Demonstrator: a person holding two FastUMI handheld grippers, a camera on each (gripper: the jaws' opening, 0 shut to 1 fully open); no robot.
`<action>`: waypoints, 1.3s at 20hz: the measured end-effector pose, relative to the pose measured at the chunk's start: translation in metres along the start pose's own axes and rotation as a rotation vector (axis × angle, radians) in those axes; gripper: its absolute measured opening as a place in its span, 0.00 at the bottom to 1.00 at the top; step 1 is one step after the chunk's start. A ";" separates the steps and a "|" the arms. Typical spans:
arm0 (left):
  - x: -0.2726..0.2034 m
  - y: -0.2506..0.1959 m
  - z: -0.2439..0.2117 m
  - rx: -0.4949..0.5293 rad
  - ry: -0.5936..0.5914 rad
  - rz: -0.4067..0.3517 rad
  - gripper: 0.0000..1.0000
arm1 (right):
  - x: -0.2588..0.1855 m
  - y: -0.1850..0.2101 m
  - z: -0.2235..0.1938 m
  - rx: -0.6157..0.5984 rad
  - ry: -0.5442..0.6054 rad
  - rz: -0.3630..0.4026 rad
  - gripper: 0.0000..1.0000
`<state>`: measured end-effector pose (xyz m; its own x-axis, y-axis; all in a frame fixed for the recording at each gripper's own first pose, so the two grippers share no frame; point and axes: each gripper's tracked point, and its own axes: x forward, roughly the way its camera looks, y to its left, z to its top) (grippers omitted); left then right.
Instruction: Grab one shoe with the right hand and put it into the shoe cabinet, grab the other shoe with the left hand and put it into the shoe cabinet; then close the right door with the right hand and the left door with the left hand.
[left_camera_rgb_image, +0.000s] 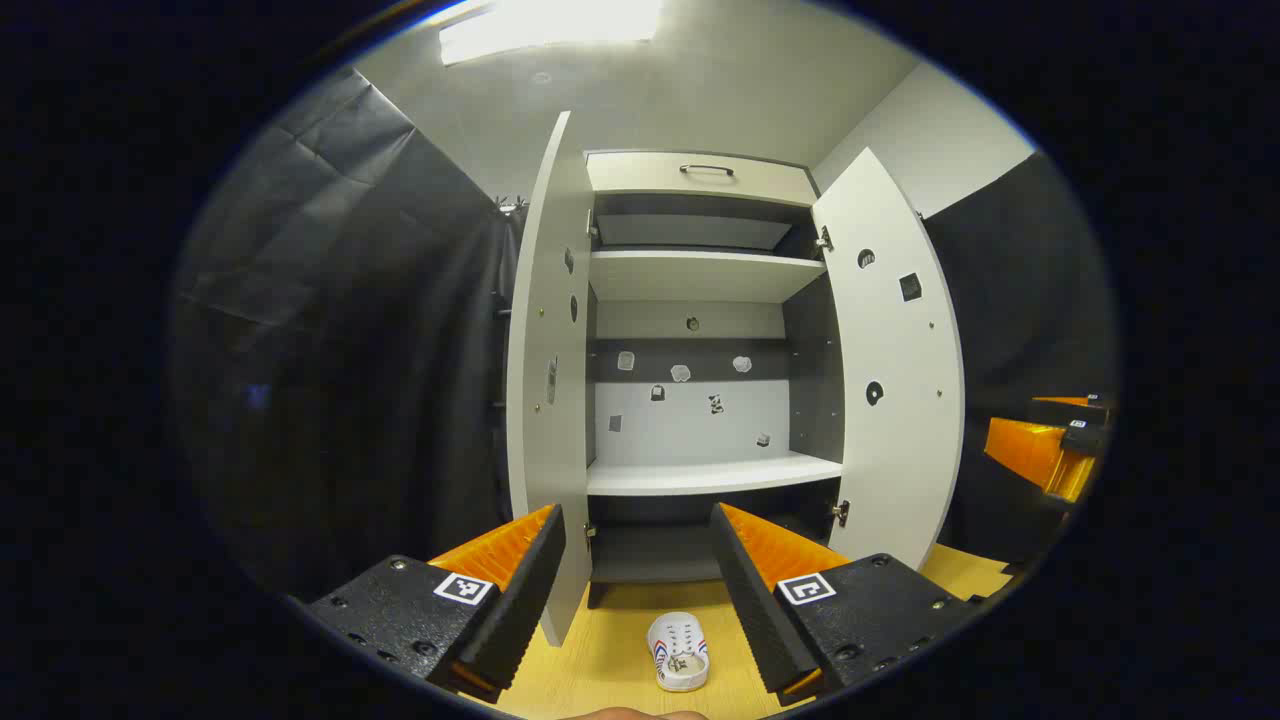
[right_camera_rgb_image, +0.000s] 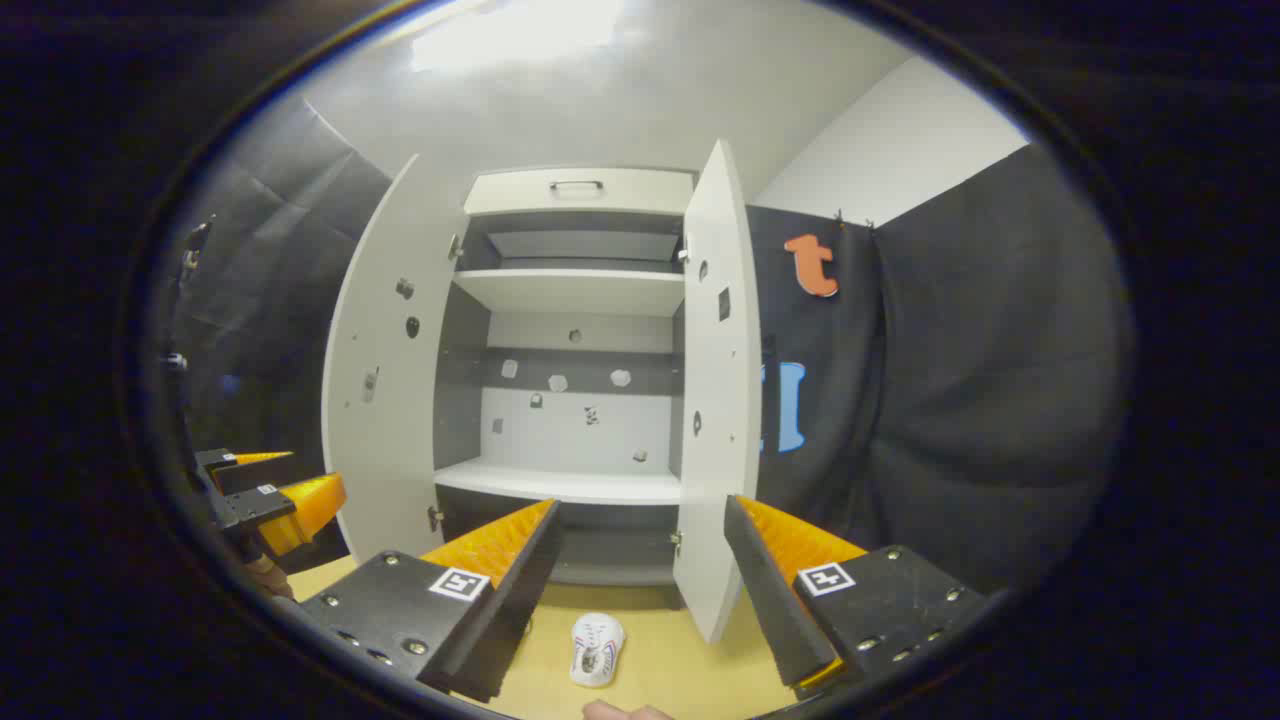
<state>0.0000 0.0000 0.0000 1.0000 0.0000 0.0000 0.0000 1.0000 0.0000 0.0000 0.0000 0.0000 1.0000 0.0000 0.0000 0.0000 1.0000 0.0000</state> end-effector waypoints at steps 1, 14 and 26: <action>0.002 0.000 0.002 0.004 0.000 0.004 0.88 | 0.002 0.000 -0.003 0.003 0.026 0.013 0.94; 0.000 0.005 0.025 0.004 -0.007 0.015 0.88 | 0.004 -0.020 0.003 -0.013 0.053 0.012 0.96; -0.015 -0.016 0.011 -0.062 0.021 -0.080 0.88 | 0.015 -0.016 -0.021 -0.013 0.085 0.014 0.94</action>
<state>-0.0151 -0.0157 0.0114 0.9966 -0.0802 -0.0188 0.0788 0.9949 -0.0628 0.0145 -0.0161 -0.0208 0.9963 0.0139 -0.0851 -0.0150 0.9998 -0.0125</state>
